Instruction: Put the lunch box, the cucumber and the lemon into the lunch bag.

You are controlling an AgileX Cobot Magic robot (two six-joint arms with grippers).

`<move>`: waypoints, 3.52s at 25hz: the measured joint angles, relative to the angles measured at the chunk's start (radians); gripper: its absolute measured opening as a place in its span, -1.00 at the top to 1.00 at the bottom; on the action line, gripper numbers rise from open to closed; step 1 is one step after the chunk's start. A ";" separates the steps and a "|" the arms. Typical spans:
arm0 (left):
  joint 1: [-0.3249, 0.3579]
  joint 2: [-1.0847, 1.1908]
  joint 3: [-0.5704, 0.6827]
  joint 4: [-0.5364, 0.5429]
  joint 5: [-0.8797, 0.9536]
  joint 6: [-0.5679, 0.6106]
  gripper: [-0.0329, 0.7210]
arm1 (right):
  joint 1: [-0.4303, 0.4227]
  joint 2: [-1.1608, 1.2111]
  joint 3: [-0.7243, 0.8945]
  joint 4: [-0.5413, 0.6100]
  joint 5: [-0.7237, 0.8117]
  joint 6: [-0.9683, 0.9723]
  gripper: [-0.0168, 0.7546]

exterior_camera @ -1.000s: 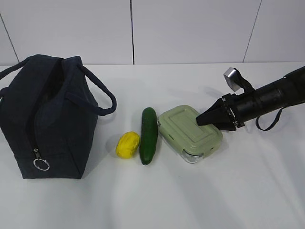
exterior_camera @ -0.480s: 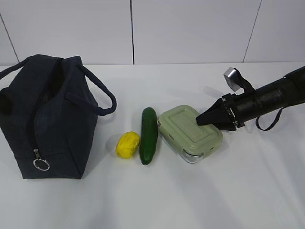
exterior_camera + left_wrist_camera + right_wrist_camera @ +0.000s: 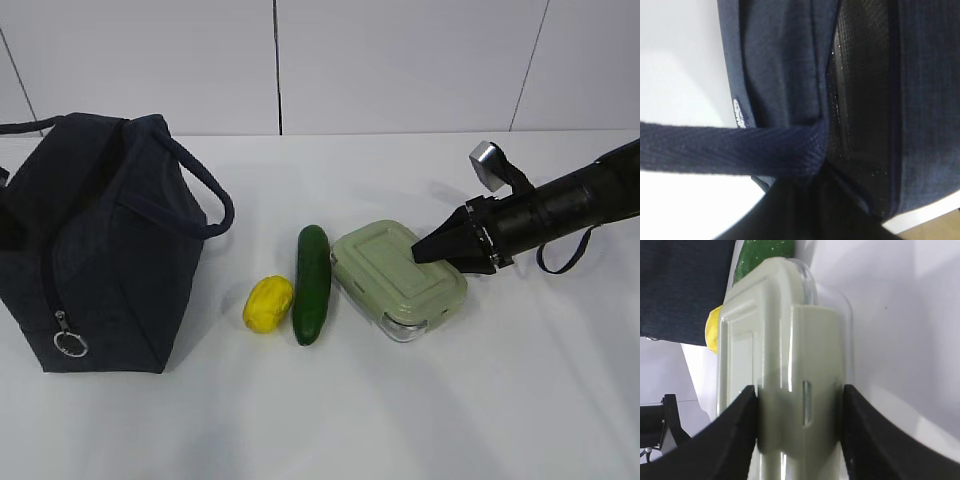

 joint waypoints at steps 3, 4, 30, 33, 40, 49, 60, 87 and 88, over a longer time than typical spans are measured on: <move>0.000 0.001 -0.008 0.008 0.000 0.006 0.92 | 0.000 0.000 0.000 0.000 0.000 0.002 -0.01; 0.000 0.001 -0.014 0.009 0.002 0.007 0.92 | 0.000 0.000 0.000 0.000 0.000 0.006 -0.01; 0.000 0.004 -0.102 0.072 0.102 0.011 0.93 | 0.000 -0.002 -0.016 0.006 -0.008 0.052 0.03; 0.000 0.004 -0.102 0.076 0.105 0.011 0.93 | 0.000 -0.010 -0.025 0.004 -0.029 0.057 0.04; 0.000 0.004 -0.102 0.084 0.117 0.011 0.93 | 0.000 -0.053 -0.035 -0.002 -0.096 0.075 0.04; 0.000 0.004 -0.102 0.086 0.130 0.011 0.93 | 0.000 -0.094 -0.036 0.043 -0.104 0.093 0.04; 0.000 0.004 -0.102 0.090 0.130 0.011 0.93 | 0.034 -0.172 -0.036 0.128 -0.104 0.108 0.04; -0.165 0.010 -0.213 0.195 0.153 -0.101 0.93 | 0.189 -0.280 -0.110 0.240 -0.096 0.172 0.05; -0.166 0.010 -0.213 0.198 0.153 -0.103 0.93 | 0.197 -0.280 -0.114 0.244 -0.094 0.177 0.05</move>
